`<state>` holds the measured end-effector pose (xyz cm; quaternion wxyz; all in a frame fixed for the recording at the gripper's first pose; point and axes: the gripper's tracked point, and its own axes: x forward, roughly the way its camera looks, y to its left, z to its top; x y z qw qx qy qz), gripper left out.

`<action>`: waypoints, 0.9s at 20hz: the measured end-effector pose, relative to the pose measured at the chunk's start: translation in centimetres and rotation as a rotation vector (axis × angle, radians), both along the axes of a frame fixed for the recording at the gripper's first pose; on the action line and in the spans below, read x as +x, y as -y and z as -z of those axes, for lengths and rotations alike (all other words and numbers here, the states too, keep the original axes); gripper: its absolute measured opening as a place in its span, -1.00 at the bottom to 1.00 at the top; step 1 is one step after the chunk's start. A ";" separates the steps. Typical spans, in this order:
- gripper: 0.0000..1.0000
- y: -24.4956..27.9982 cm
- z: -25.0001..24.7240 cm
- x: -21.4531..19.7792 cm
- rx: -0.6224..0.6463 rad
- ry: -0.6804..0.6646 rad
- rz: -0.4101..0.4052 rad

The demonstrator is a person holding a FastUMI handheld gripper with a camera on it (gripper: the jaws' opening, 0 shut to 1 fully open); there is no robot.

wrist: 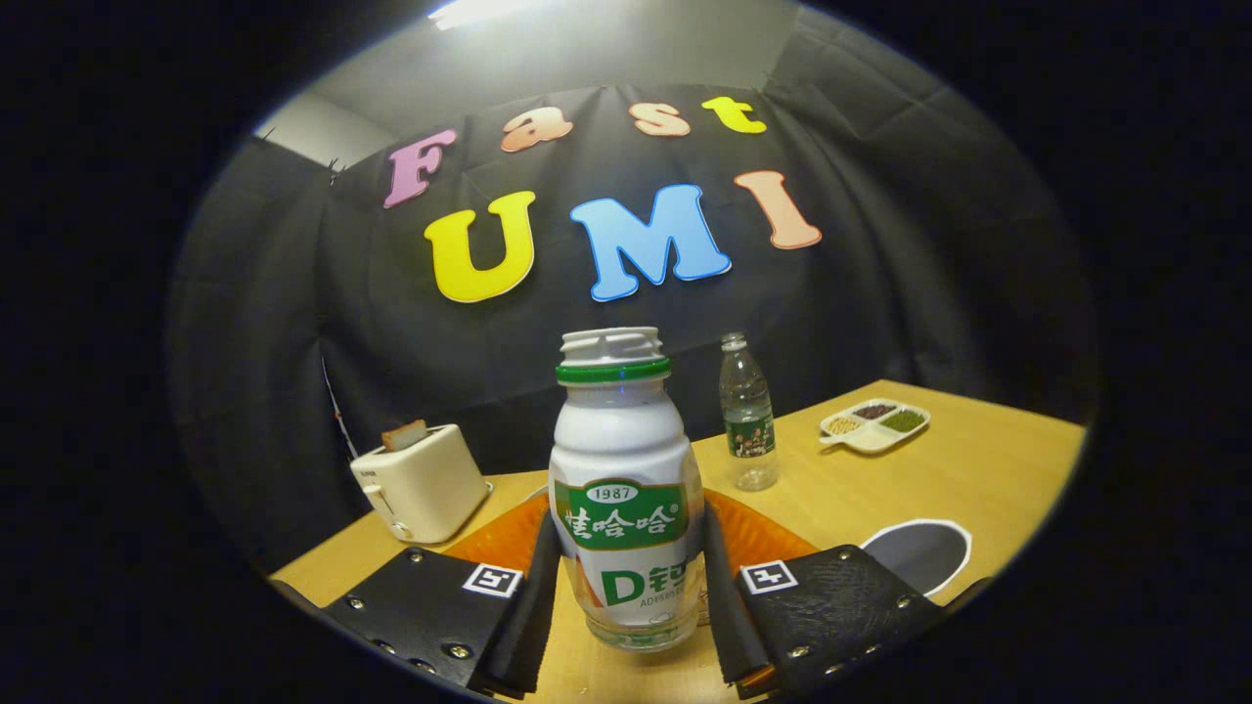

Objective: Take the bottle from table, then pour the juice into the cup, finally place the bottle on the coaster

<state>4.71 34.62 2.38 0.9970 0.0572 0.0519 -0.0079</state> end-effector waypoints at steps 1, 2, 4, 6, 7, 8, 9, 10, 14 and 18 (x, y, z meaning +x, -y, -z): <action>0.33 0.0 -0.1 0.4 -0.049 0.000 0.001; 0.33 -0.1 0.0 0.8 -0.092 0.000 0.002; 0.33 -0.2 -0.1 1.7 -0.147 0.004 0.003; 0.33 -0.5 0.0 2.6 -0.168 0.005 -0.005; 0.33 -0.6 0.1 3.0 -0.170 0.006 -0.011; 0.33 -0.5 0.4 3.2 -0.174 0.007 -0.012; 0.33 -0.3 0.7 3.7 -0.180 0.006 -0.011; 0.33 -0.3 1.1 4.1 -0.186 0.000 -0.009; 0.33 0.4 2.9 5.1 -0.188 -0.021 -0.009; 0.33 0.5 3.7 5.7 -0.199 -0.029 -0.014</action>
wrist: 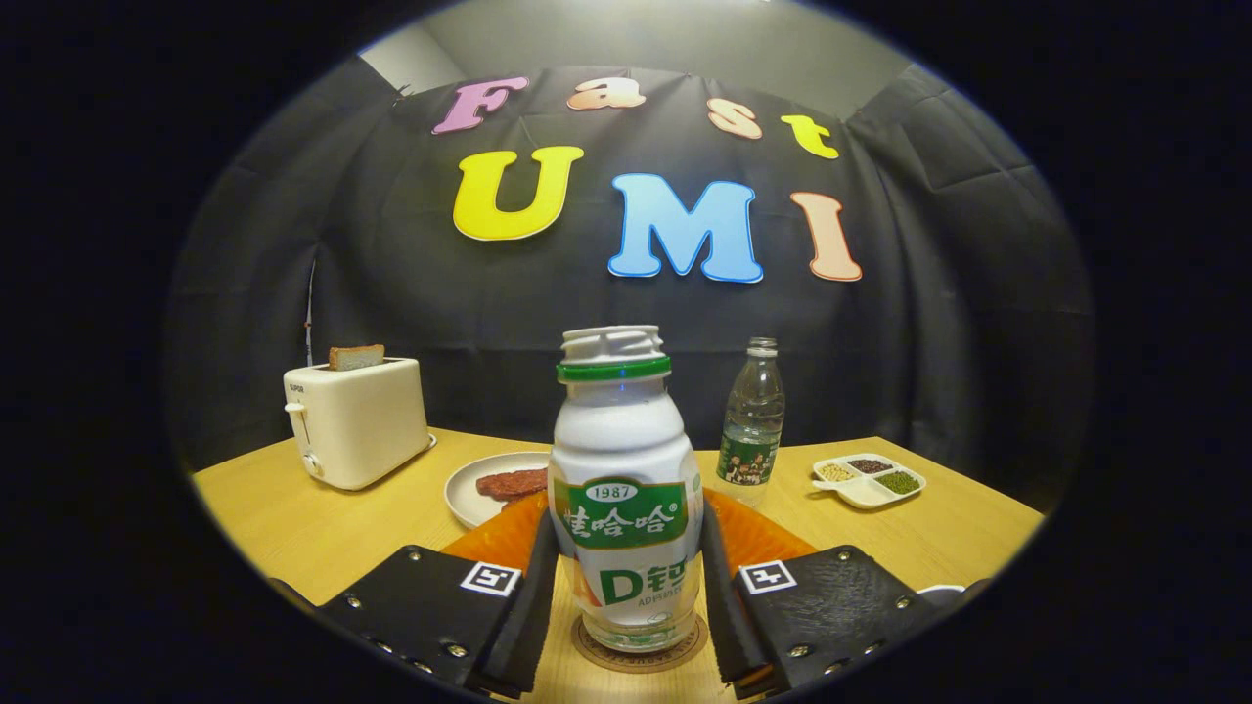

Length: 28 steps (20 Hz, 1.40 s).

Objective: Take the bottle from table, then pour the juice into the cup, finally place the bottle on the coaster

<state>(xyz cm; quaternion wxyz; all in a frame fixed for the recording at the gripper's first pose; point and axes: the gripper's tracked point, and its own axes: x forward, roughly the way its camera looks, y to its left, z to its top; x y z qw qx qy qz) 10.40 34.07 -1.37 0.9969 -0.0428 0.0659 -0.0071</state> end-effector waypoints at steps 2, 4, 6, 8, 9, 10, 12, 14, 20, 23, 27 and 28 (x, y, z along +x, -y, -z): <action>0.33 0.0 0.4 0.1 0.005 -0.003 -0.002; 0.33 0.2 0.8 0.1 0.010 -0.009 0.004; 0.33 0.4 1.0 0.1 0.026 -0.007 0.005; 0.33 0.8 1.5 0.1 0.037 -0.012 0.015; 0.33 0.9 1.7 -0.1 0.041 -0.013 0.016; 0.33 0.9 1.8 -0.2 0.048 -0.012 0.012; 0.33 0.9 2.3 -0.3 0.055 -0.016 0.010; 0.34 0.9 2.3 -0.4 0.056 -0.008 0.010; 0.34 1.2 2.5 -0.7 0.077 0.010 0.011; 0.41 1.2 2.6 -0.8 0.080 0.016 0.007; 0.54 1.2 2.3 -0.7 0.058 0.025 0.011; 0.54 1.3 2.0 -0.7 0.055 0.031 0.013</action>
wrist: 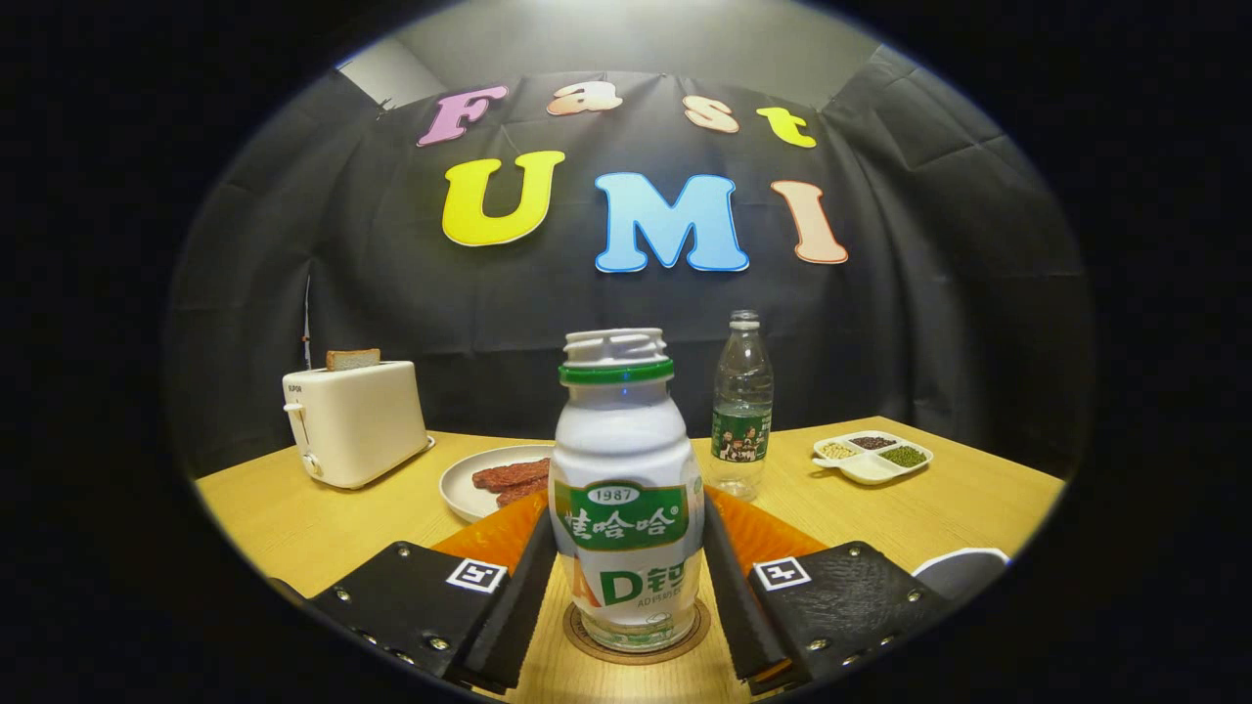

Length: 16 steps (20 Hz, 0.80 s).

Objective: Take the bottle from table, then pour the juice into the cup, finally place the bottle on the coaster

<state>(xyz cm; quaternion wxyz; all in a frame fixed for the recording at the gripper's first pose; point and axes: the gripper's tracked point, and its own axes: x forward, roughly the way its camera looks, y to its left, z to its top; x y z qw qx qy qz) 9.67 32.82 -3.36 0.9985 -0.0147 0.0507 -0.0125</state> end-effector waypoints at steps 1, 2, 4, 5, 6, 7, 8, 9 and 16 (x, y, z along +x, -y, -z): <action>0.56 -0.1 -0.3 0.0 0.001 0.009 0.000; 0.69 -0.1 -0.6 0.0 0.003 0.018 -0.002; 0.82 0.0 -1.1 -0.1 0.006 0.031 0.001; 0.84 0.2 -1.2 -0.2 0.009 0.036 0.002; 0.84 0.2 -1.5 -0.2 0.019 0.043 0.000; 0.84 0.0 -2.0 -0.3 0.032 0.052 -0.005; 0.84 -0.1 -2.6 -0.5 0.044 0.063 -0.006; 0.85 0.0 -3.1 -0.6 0.052 0.074 -0.008; 0.86 0.3 -8.8 -2.5 0.082 0.172 -0.011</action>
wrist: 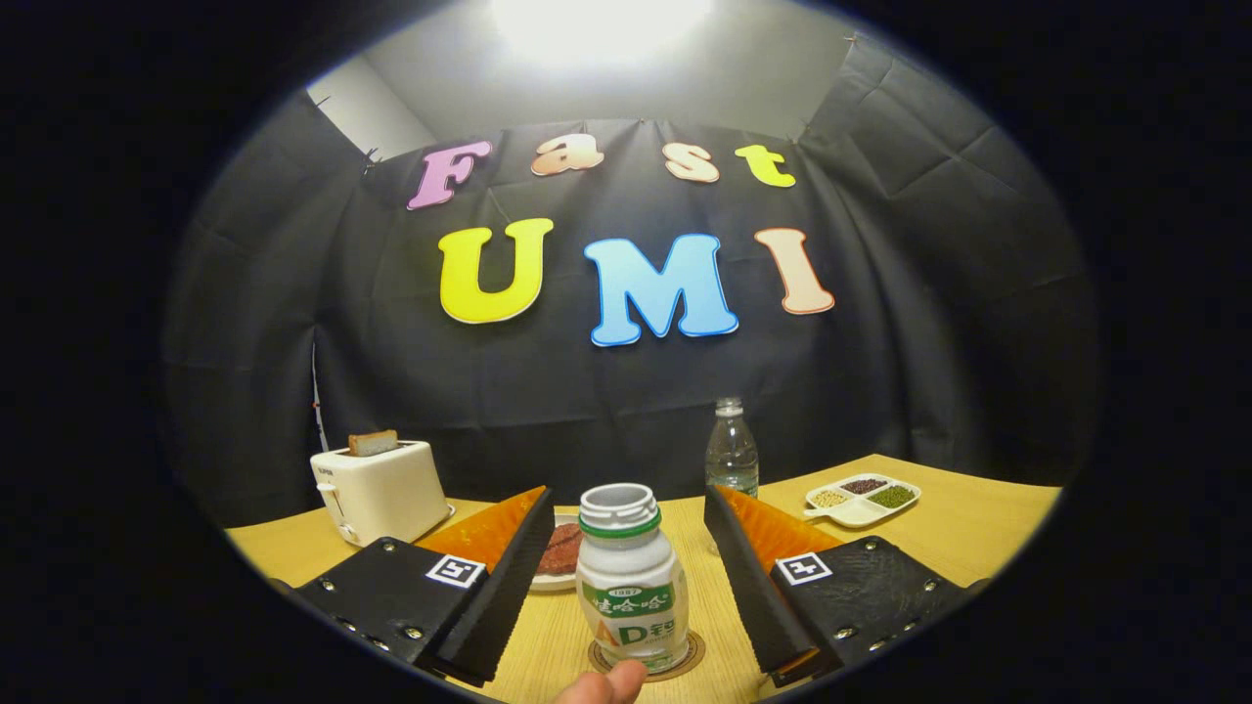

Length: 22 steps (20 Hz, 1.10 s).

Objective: Take the bottle from table, then pour the juice into the cup, finally place the bottle on the coaster

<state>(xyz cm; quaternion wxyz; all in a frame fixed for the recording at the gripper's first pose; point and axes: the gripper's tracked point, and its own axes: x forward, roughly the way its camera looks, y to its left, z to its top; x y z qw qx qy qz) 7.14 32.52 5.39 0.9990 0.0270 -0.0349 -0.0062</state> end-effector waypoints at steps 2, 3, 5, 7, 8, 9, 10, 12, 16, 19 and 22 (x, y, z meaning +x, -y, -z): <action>0.85 0.3 -1.7 -0.6 0.011 0.029 0.004; 0.85 0.4 -2.3 -1.0 0.015 0.036 0.006; 0.85 0.6 -3.4 -1.9 0.018 0.047 -0.004; 0.85 1.4 -4.6 -3.7 0.015 0.055 -0.009; 0.85 2.0 -5.3 -4.7 0.015 0.058 -0.008; 0.85 3.1 -6.0 -5.6 0.014 0.065 0.000; 0.85 4.4 -6.5 -6.6 0.014 0.070 0.016; 0.85 7.2 -7.7 -8.7 0.007 0.091 0.046; 0.85 15.4 -6.8 -11.2 -0.065 0.086 0.134; 0.85 21.2 -4.9 -11.4 -0.057 0.093 0.150; 0.85 27.5 -2.2 -10.6 -0.050 0.076 0.199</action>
